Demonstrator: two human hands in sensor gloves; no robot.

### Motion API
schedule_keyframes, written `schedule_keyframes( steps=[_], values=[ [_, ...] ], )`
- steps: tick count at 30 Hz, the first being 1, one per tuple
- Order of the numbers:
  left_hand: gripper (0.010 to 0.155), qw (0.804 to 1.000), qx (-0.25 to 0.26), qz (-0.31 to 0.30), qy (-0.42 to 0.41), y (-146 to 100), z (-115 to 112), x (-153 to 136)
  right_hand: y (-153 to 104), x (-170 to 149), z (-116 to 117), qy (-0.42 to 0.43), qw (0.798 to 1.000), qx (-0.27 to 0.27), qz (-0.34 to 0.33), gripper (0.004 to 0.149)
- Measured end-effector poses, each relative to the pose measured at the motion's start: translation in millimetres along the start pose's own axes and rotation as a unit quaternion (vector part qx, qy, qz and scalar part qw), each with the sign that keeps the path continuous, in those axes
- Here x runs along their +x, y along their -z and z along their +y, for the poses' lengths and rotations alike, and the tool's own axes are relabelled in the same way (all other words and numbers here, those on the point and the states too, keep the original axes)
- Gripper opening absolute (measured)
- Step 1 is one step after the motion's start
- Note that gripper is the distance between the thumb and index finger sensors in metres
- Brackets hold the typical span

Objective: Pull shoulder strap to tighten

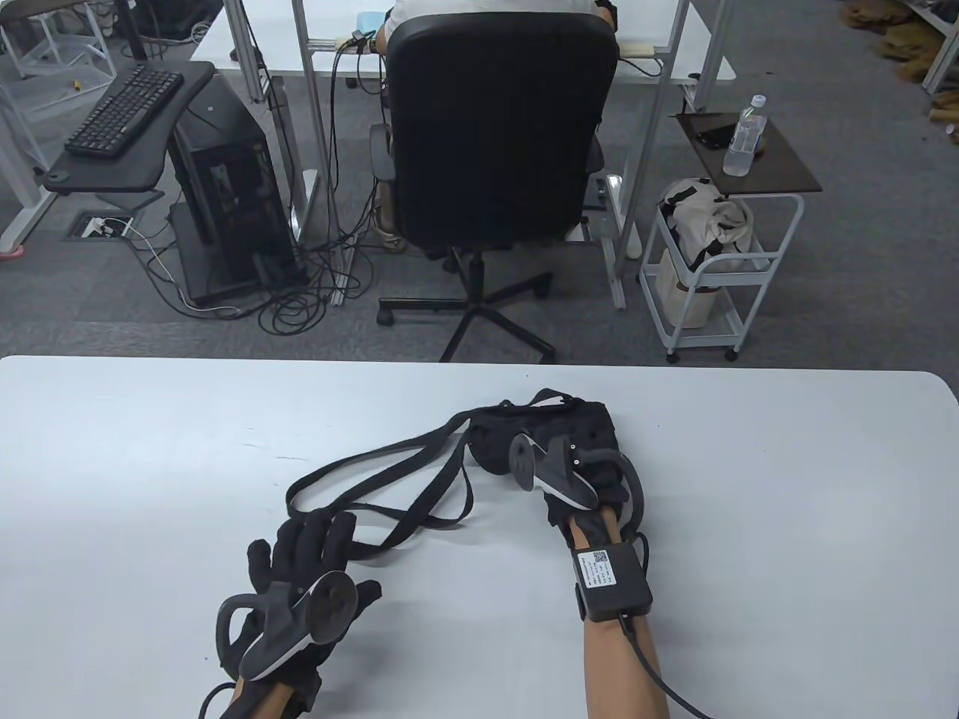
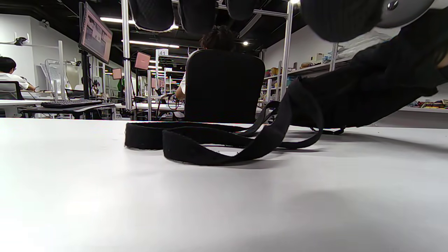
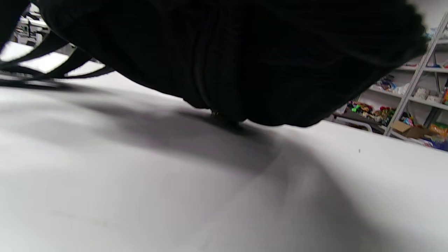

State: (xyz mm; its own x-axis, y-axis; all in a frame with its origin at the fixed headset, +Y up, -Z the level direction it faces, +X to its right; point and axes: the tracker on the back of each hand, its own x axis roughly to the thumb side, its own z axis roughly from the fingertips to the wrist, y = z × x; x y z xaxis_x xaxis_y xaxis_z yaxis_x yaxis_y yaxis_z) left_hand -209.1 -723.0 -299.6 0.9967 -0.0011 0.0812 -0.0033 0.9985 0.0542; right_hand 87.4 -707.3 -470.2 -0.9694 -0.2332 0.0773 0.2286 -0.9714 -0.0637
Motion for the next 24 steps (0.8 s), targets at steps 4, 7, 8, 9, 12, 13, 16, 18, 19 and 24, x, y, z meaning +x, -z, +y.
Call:
schedule_keyframes(
  steps=[4,7,8,9,12,13,16,18,19,24],
  values=[
    [0.089,1.000,0.004,0.001,-0.003,-1.0,1.3,-1.2,-8.8,-2.7,-22.7,0.000,0.999,-0.032,-0.008,0.054],
    [0.089,1.000,0.007,0.001,-0.003,-1.5,1.8,-1.6,-17.3,-6.4,-38.6,0.000,0.998,-0.055,-0.012,0.054],
    [0.089,1.000,0.008,0.001,-0.003,-1.6,1.5,-1.7,-20.0,-7.9,-43.5,-0.004,0.998,-0.062,-0.015,0.054],
    [0.089,1.000,0.008,0.000,-0.003,-1.7,1.6,-1.7,-24.5,-9.9,-49.7,-0.005,0.997,-0.069,-0.016,0.054],
    [0.089,1.000,0.010,0.000,-0.003,-1.9,1.4,-1.7,-36.5,-14.4,-64.3,-0.007,0.996,-0.090,-0.025,0.054],
    [0.089,1.000,0.011,0.000,-0.003,-2.1,1.5,-1.7,-42.7,-16.0,-70.3,-0.011,0.994,-0.100,-0.029,0.054],
    [0.089,1.000,0.014,-0.002,-0.002,-3.2,2.4,-1.0,-59.8,-19.9,-84.0,-0.014,0.991,-0.124,-0.044,0.054],
    [0.089,1.000,0.017,-0.002,-0.001,-4.2,3.6,-0.4,-71.4,-20.7,-89.7,-0.004,0.990,-0.129,-0.050,0.054],
    [0.089,1.000,0.019,-0.002,-0.001,-4.8,4.4,-0.2,-78.1,-20.4,-92.1,-0.004,0.989,-0.134,-0.055,0.054],
    [0.089,1.000,0.022,-0.003,-0.001,-6.0,5.1,0.6,-105.9,-10.2,-92.7,-0.011,0.988,-0.136,-0.076,0.055]
  ],
)
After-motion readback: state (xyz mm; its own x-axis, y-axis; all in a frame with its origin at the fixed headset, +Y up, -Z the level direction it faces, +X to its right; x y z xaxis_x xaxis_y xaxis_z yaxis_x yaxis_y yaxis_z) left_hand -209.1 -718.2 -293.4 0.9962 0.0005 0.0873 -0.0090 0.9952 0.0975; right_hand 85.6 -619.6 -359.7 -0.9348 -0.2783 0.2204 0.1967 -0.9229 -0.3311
